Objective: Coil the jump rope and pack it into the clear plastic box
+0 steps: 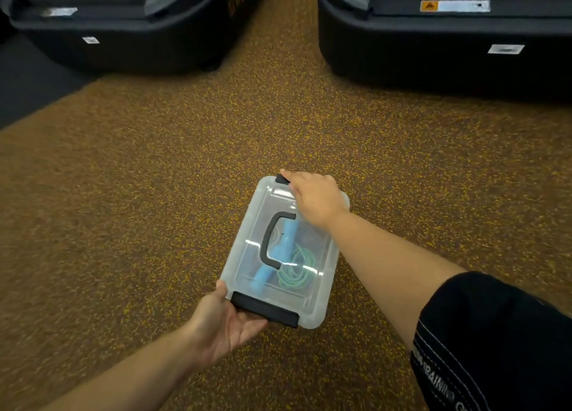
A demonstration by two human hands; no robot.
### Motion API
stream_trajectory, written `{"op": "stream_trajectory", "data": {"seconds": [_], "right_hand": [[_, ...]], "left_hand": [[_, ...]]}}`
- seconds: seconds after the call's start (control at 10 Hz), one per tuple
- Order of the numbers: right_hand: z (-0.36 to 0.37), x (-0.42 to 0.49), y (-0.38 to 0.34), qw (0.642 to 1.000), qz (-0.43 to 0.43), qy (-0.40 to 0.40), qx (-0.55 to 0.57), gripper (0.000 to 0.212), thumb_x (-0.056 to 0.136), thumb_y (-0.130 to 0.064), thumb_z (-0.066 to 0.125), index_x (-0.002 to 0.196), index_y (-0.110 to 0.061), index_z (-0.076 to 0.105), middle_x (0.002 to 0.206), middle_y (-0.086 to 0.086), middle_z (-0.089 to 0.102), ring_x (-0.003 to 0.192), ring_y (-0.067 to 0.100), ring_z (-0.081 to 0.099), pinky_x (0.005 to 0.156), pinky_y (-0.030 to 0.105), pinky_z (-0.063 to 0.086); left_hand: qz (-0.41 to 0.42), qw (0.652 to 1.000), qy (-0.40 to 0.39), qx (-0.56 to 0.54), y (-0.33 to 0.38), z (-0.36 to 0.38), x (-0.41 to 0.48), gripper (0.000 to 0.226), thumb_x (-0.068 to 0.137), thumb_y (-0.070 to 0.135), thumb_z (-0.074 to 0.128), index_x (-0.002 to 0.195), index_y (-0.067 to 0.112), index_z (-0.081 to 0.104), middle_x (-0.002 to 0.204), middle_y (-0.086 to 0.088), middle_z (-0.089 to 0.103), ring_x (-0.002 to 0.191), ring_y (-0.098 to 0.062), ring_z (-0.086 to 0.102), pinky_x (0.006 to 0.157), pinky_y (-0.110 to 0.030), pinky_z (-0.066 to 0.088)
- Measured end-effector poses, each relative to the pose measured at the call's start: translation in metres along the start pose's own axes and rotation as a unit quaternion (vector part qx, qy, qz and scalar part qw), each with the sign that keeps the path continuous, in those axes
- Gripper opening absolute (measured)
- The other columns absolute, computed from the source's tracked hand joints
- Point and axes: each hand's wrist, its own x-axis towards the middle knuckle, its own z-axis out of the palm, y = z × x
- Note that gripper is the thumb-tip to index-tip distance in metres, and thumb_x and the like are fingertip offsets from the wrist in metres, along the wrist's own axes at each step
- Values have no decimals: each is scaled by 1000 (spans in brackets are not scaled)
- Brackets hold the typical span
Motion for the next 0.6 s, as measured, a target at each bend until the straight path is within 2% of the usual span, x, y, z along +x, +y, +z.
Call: {"op": "stream_trajectory", "data": {"seconds": [0.1,0.2,0.3,0.4,0.5,0.6], "right_hand": [[-3,1,-3,1000,6,-15,3,45,103,-26,25,147,-29,29,141,0,50,122,27,51,96,42,33],[-14,2,-2,995,19,-91,18,48,103,-33,24,150,-29,20,155,2,30,141,25,31,110,44,25],[-24,-4,1,989,25,-143,-1,51,102,-39,21,151,-29,11,161,4,12,147,25,13,117,46,15],[-39,-24,3,979,47,-196,-31,57,100,-47,20,152,-30,1,161,5,-3,148,26,3,118,48,10],[-54,-35,1,971,56,-229,-47,61,99,-51,19,152,-29,-2,161,3,-7,148,27,0,117,50,8],[-79,-47,-3,963,55,-257,-60,63,99,-51,19,152,-26,-4,161,-1,-9,148,26,0,118,51,10]], "left_hand": [[-12,1000,7,23,1,-1,1,62,95,59,13,105,14,55,96,-30,69,66,-36,73,50,-39,60],[-13,998,25,52,2,2,-1,66,94,60,11,103,12,55,90,-33,69,64,-40,72,42,-36,58],[-14,996,43,80,4,6,-2,69,94,61,9,107,11,54,90,-34,68,65,-41,72,42,-36,58],[-33,984,101,143,11,7,-5,74,95,58,8,124,6,51,103,-32,65,86,-41,68,63,-40,61],[-60,971,143,182,18,11,-11,72,95,55,14,138,3,41,130,-28,52,114,-41,55,93,-49,50],[-34,949,181,257,25,18,-35,72,94,53,27,151,10,15,158,-15,16,144,-35,20,114,-54,22]]}}
